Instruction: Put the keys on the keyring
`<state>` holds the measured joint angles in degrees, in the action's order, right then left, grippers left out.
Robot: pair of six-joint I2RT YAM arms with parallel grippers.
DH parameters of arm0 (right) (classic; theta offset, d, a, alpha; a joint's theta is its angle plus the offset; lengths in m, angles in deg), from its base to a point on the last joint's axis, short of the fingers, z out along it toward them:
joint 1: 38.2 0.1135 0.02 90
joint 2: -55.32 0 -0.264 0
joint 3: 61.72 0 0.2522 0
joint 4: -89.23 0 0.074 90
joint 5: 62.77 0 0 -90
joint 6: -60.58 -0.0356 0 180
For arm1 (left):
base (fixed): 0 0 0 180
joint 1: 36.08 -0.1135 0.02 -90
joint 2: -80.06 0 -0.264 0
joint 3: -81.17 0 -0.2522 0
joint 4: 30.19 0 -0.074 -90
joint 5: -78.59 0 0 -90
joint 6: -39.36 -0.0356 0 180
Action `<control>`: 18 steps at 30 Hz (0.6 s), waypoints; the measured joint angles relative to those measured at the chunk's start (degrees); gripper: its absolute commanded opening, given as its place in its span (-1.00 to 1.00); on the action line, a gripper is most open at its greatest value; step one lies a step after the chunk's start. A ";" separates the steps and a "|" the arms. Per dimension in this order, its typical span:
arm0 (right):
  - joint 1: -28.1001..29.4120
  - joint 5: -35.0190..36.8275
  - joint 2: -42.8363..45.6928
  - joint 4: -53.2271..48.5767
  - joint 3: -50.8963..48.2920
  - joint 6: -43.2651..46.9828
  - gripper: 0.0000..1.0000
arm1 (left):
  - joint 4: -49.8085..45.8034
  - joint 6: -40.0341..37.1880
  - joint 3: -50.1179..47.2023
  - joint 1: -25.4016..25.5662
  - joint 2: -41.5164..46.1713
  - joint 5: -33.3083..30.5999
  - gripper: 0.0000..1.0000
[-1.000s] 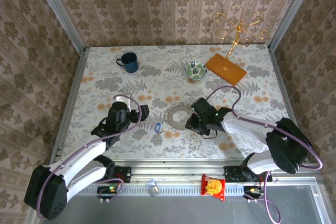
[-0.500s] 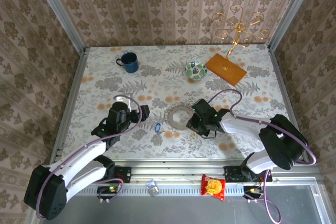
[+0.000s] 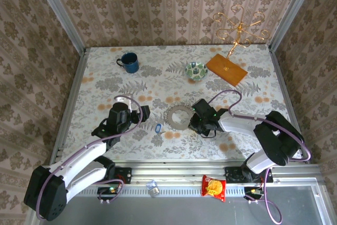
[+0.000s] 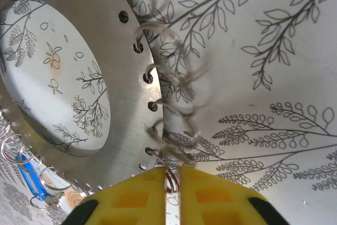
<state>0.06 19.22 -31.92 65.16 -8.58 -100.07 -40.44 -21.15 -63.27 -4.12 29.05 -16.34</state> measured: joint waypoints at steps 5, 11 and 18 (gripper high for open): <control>-0.15 0.04 0.07 0.63 0.20 0.61 -1.00 | -0.02 -0.02 0.00 0.28 0.00 -0.13 0.80; -0.15 0.31 1.51 -4.74 2.67 7.17 -1.00 | -0.02 -0.15 0.02 0.33 0.00 -0.48 0.80; 0.87 2.34 1.29 -17.46 8.83 23.12 -1.00 | -0.04 -0.24 0.02 0.66 0.00 -0.90 0.80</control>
<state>0.93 21.56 -30.63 47.70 0.25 -76.95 -40.49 -21.39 -63.24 -3.46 29.05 -17.24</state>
